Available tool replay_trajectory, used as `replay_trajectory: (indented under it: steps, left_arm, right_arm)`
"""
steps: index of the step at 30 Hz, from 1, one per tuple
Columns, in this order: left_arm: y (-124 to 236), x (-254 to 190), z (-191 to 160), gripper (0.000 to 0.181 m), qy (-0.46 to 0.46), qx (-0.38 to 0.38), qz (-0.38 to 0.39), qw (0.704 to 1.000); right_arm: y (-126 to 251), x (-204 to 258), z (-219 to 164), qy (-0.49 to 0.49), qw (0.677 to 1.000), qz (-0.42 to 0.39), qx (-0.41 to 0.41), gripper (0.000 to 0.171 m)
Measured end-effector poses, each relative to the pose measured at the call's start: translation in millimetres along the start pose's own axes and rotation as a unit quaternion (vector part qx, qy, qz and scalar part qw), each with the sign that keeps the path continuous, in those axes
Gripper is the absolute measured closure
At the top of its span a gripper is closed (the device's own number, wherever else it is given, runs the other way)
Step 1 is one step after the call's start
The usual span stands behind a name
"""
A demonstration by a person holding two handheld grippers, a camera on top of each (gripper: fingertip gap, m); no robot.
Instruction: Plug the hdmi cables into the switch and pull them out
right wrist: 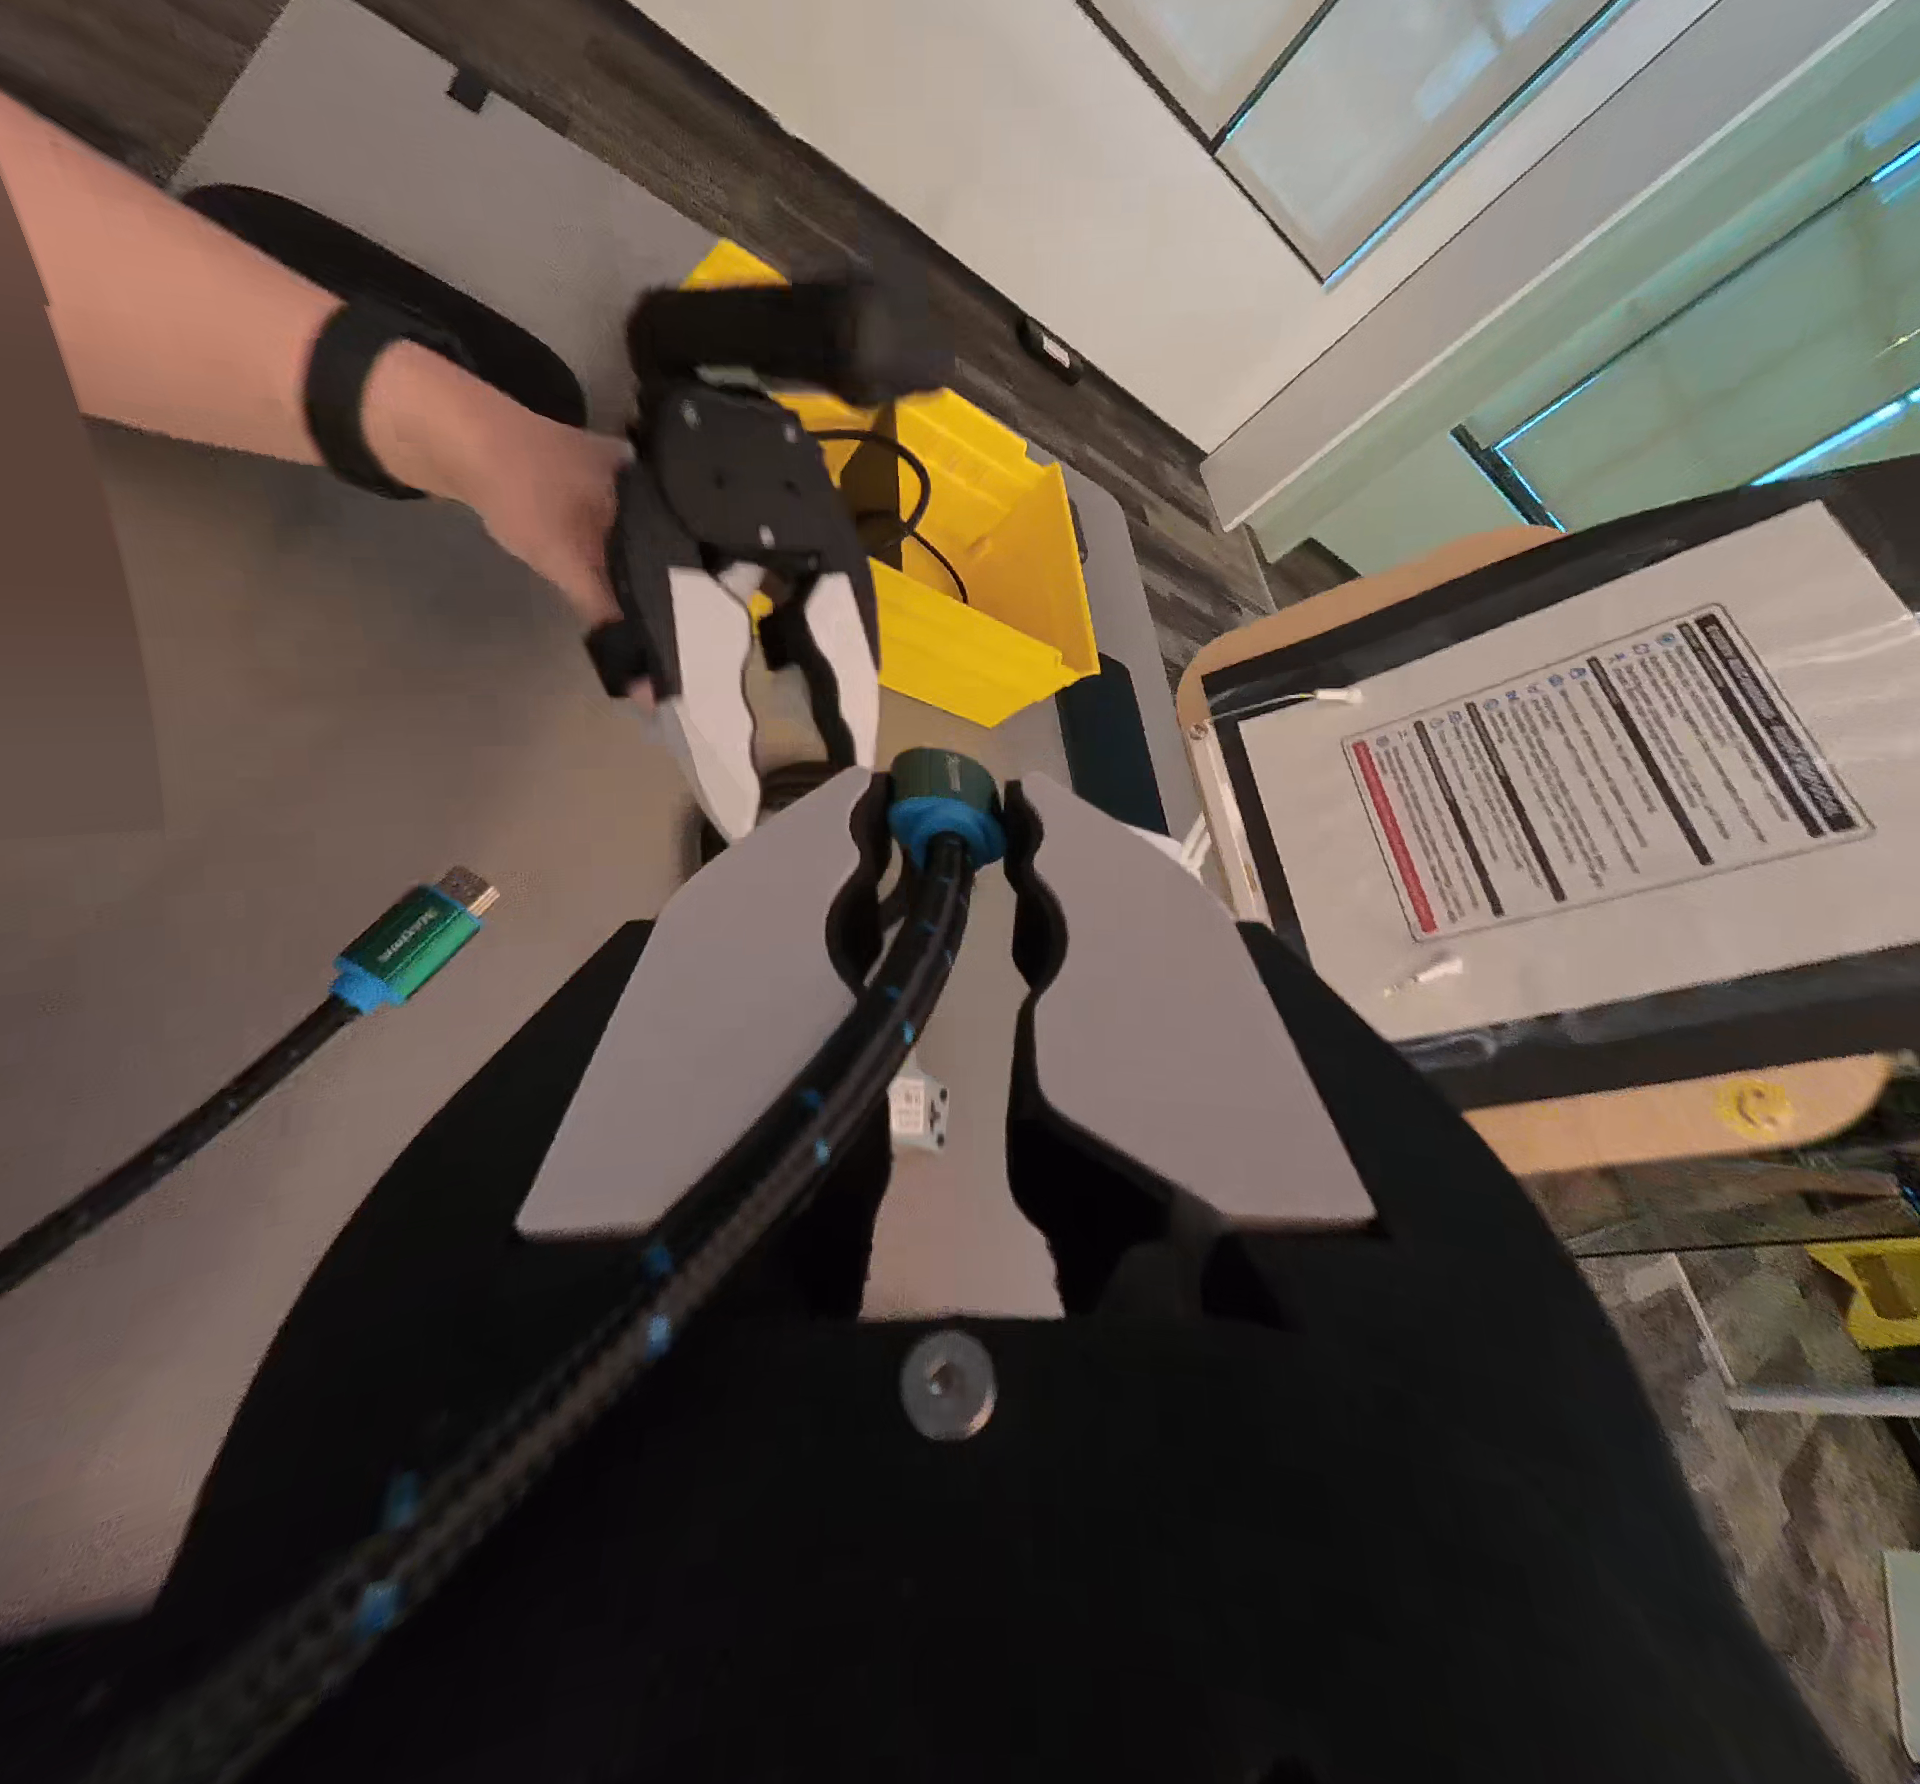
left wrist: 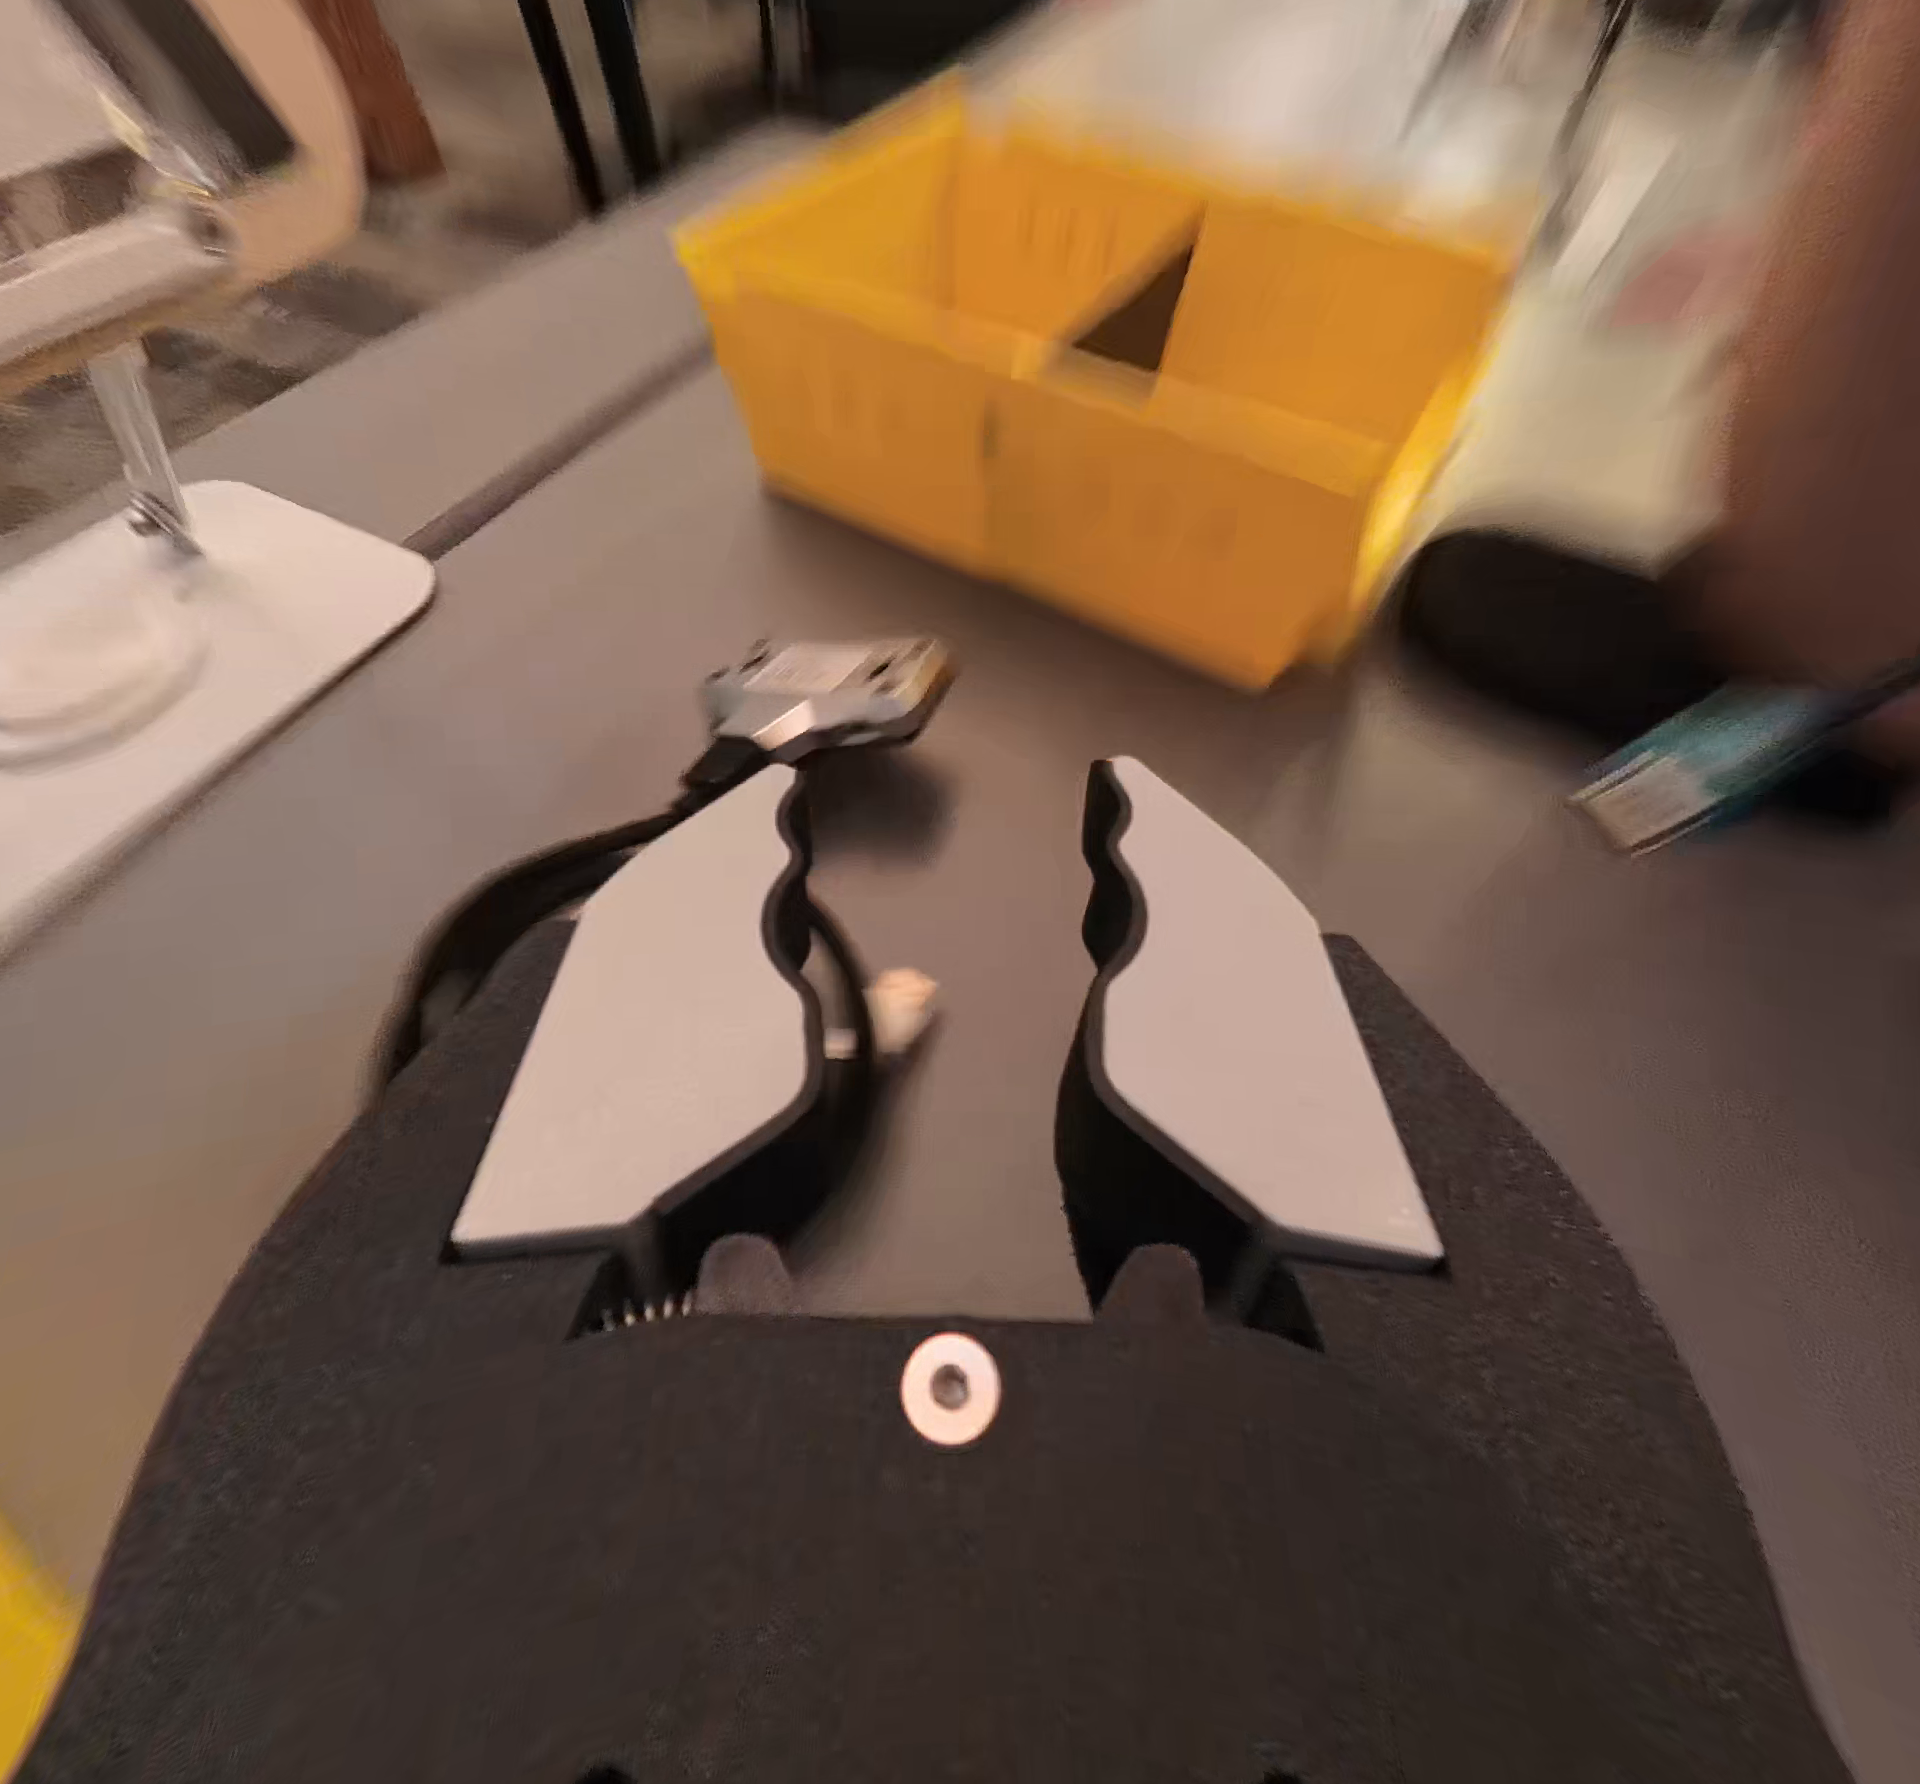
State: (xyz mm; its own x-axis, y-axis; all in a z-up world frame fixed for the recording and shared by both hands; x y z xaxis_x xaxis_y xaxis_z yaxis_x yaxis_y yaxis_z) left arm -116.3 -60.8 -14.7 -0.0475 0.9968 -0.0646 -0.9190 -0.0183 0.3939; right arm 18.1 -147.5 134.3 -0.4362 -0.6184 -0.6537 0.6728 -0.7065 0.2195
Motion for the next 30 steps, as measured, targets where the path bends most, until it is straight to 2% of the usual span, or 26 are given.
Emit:
replay_trajectory:
  steps: [1,4,7,13,15,17,22,27,28,30]
  left_arm:
    - [-15,6,-2,0.133,-0.04,0.052,0.014,0.998]
    - [-54,19,-10,0.13,-0.183,0.17,0.067,0.966]
    - [-86,20,-15,0.122,-0.29,0.232,0.092,0.924]
    - [-129,32,-24,0.116,-0.379,0.293,0.12,0.87]
    - [-138,36,-27,0.119,-0.398,0.306,0.12,0.856]
    - [-144,42,-30,0.122,-0.408,0.315,0.122,0.848]
    - [-151,47,-34,0.141,-0.422,0.314,0.119,0.842]
    - [-153,51,-33,0.159,-0.475,0.304,0.16,0.81]
    - [-150,50,-29,0.159,-0.479,0.291,0.161,0.812]
    - [-139,48,-17,0.159,-0.451,0.243,0.163,0.843]
  right_arm:
    - [8,-3,0,0.0,1.0,-0.007,0.001,0.15]
    - [29,-10,1,-0.002,1.0,-0.031,-0.004,0.15]
    - [43,-16,2,-0.008,0.999,-0.046,-0.019,0.15]
    - [58,-22,-4,-0.011,0.998,-0.054,-0.014,0.15]
    - [62,-22,-6,-0.011,0.998,-0.055,-0.011,0.15]
    - [64,-24,-8,-0.012,0.998,-0.059,-0.006,0.15]
    - [67,-26,-11,-0.017,0.998,-0.059,-0.003,0.15]
    - [69,-26,-13,-0.017,0.998,-0.061,-0.001,0.15]
    - [70,-26,-13,-0.017,0.998,-0.061,0.0,0.15]
    - [70,-27,-14,-0.021,0.998,-0.062,-0.003,0.15]
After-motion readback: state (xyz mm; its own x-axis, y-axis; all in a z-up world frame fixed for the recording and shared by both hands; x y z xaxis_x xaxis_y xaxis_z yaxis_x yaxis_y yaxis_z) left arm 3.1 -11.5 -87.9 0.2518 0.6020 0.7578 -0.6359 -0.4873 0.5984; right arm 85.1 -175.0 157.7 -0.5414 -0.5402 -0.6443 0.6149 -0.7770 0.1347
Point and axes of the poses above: each gripper's, where its closed fingertips meet, y back along the fingers, z out of its top, x = y × z across the jaws, the point moved 6 cm from there along y, back along the fingers, and after that the axes turned 9 degrees about -z, right-handed, at the moved point
